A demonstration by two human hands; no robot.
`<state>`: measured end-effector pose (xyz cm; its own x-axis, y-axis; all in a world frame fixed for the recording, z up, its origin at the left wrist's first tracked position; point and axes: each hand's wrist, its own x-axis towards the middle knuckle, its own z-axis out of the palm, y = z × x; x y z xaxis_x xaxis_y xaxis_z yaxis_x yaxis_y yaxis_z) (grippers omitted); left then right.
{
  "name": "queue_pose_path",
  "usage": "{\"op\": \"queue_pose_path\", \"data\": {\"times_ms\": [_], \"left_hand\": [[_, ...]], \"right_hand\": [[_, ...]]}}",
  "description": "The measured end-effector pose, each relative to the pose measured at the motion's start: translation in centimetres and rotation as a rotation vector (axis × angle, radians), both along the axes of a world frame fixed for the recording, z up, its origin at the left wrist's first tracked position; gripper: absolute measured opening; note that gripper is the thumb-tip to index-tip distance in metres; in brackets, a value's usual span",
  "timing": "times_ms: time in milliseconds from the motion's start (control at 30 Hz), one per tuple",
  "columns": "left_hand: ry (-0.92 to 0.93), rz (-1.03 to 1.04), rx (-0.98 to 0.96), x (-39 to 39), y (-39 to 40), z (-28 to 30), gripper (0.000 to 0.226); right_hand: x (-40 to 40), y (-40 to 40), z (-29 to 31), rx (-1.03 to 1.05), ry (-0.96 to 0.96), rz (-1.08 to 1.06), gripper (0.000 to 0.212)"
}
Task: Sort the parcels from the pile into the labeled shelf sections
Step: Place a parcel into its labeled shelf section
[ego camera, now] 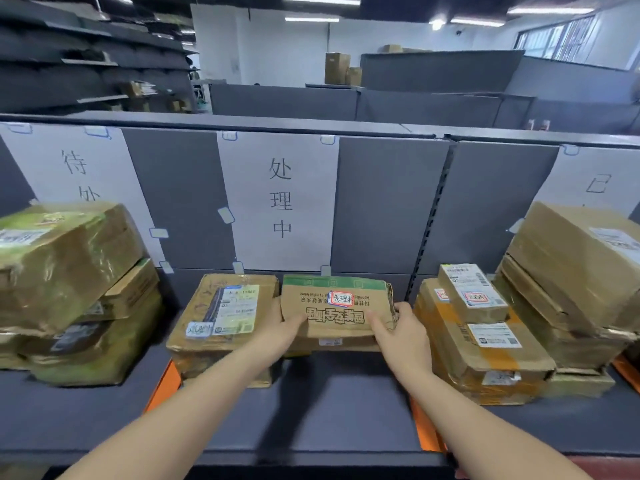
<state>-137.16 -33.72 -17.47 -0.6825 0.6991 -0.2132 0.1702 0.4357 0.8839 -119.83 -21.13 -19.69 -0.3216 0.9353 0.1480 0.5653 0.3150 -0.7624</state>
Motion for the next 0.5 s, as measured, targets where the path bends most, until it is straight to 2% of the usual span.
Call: {"op": "queue_pose_path", "data": {"times_ms": [133,333,500], "left_hand": [[0.063,0.016,-0.037,-4.8,-0.7,1.2,0.051],[0.194,0.097,-0.067,-10.2,-2.8,1.8,0.042],[0.188,0.145,-0.1,-14.6,-4.7,0.9,0.04]], "right_hand": [[-4.5,-1.0,1.1,0.009,0.055,0.019,0.039],[-10.6,-2.9,0.9,-0.078,0.062,0.09,0.045],[-14.6,-4.4,0.3,-0.123,0.03,0.16,0.041]]}}
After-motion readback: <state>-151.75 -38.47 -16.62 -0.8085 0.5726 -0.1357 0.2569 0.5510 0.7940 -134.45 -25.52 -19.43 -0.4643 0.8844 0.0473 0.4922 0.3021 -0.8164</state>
